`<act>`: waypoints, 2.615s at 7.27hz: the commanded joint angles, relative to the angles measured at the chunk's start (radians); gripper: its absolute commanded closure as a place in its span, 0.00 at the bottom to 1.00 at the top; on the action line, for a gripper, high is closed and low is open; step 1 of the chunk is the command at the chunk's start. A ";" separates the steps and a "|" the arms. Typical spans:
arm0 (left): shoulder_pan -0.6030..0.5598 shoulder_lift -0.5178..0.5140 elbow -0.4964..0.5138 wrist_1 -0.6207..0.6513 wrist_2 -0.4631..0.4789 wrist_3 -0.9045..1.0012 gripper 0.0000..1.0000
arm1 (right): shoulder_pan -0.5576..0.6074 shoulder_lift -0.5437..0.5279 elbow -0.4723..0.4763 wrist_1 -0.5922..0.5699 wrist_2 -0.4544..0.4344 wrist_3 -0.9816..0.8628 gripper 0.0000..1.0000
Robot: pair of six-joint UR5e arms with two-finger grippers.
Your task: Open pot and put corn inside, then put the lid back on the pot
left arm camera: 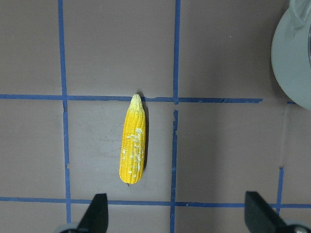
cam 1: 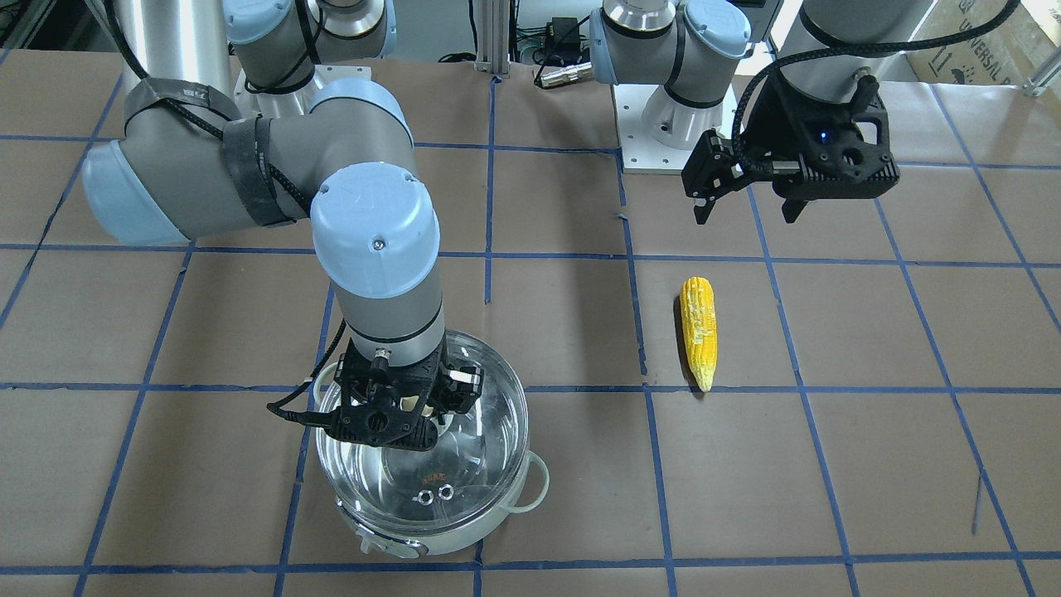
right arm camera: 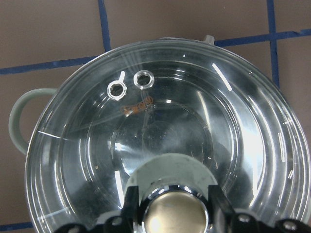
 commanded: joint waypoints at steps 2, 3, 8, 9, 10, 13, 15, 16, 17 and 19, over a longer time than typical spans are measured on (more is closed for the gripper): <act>0.000 0.000 0.000 -0.001 0.000 0.003 0.00 | -0.002 -0.033 -0.009 0.053 0.002 -0.001 0.53; 0.000 0.000 -0.002 -0.004 0.001 0.003 0.00 | -0.009 -0.042 -0.034 0.098 0.002 -0.006 0.53; 0.098 -0.013 -0.168 -0.015 -0.003 0.125 0.00 | -0.153 -0.209 -0.083 0.311 0.004 -0.128 0.54; 0.147 -0.017 -0.236 0.001 -0.006 0.165 0.00 | -0.220 -0.256 -0.074 0.385 0.004 -0.192 0.55; 0.163 -0.041 -0.287 0.075 -0.008 0.169 0.00 | -0.265 -0.278 -0.049 0.419 0.004 -0.238 0.56; 0.160 -0.128 -0.435 0.265 -0.003 0.202 0.00 | -0.261 -0.335 0.059 0.415 0.005 -0.240 0.59; 0.164 -0.144 -0.540 0.428 -0.003 0.274 0.00 | -0.271 -0.363 0.103 0.384 0.004 -0.248 0.58; 0.164 -0.165 -0.604 0.541 -0.002 0.294 0.00 | -0.270 -0.363 0.101 0.384 0.004 -0.248 0.58; 0.164 -0.187 -0.659 0.671 -0.003 0.296 0.00 | -0.268 -0.364 0.100 0.383 0.004 -0.245 0.58; 0.164 -0.201 -0.667 0.694 -0.003 0.295 0.08 | -0.268 -0.363 0.100 0.384 0.004 -0.247 0.58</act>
